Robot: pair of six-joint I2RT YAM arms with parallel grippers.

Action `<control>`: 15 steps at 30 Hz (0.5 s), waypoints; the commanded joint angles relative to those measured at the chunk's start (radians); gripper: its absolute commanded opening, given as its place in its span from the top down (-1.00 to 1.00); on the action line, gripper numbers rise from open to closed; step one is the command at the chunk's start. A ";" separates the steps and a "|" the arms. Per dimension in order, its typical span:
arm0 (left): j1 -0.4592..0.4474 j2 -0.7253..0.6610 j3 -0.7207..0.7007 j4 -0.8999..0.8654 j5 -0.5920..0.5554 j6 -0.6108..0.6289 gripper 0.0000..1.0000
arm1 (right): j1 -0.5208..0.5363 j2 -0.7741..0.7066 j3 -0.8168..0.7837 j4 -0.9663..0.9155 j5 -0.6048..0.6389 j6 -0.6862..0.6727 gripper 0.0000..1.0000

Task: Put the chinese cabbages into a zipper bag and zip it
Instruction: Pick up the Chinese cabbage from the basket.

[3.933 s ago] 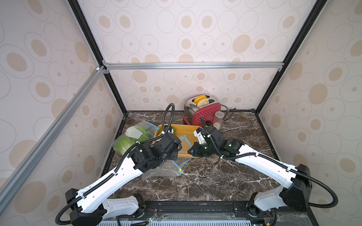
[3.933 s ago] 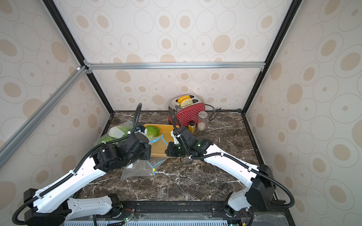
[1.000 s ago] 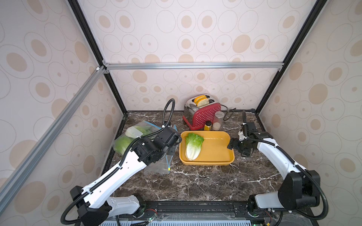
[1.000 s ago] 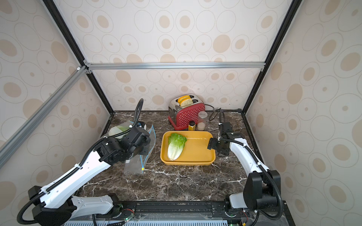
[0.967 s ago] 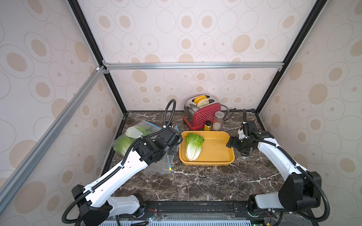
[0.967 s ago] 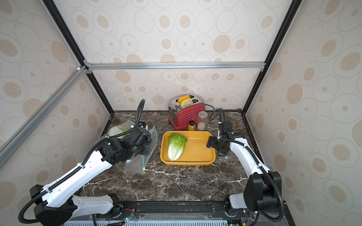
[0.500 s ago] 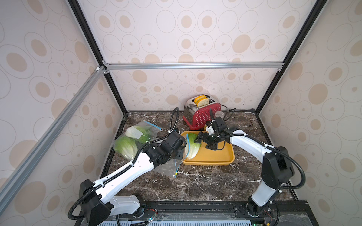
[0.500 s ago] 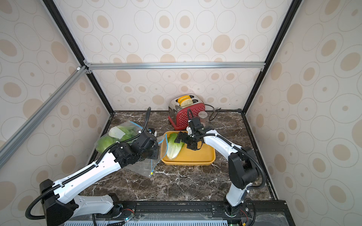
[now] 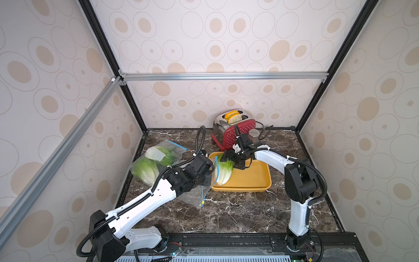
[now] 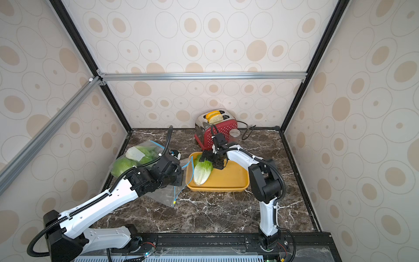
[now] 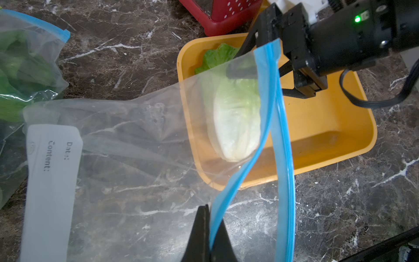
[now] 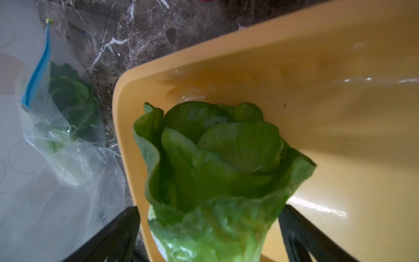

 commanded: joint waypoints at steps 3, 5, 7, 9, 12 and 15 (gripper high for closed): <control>0.012 -0.011 0.012 -0.011 -0.019 0.000 0.99 | 0.002 0.076 0.064 -0.095 0.062 -0.041 -0.99; 0.014 -0.010 0.010 -0.011 -0.017 0.000 0.99 | 0.001 0.098 0.072 -0.094 0.063 -0.048 -0.99; 0.015 -0.011 0.008 -0.010 -0.017 0.000 0.99 | 0.002 0.113 0.077 -0.084 0.043 -0.050 -0.99; 0.016 -0.009 0.007 -0.010 -0.017 -0.002 0.99 | 0.002 0.118 0.067 -0.047 0.013 -0.041 -1.00; 0.016 -0.009 0.010 -0.010 -0.018 -0.009 1.00 | 0.002 0.109 0.047 -0.002 -0.016 -0.020 -0.85; 0.016 -0.011 0.014 -0.004 -0.014 -0.010 0.99 | 0.000 0.090 0.017 0.048 -0.033 0.006 -0.64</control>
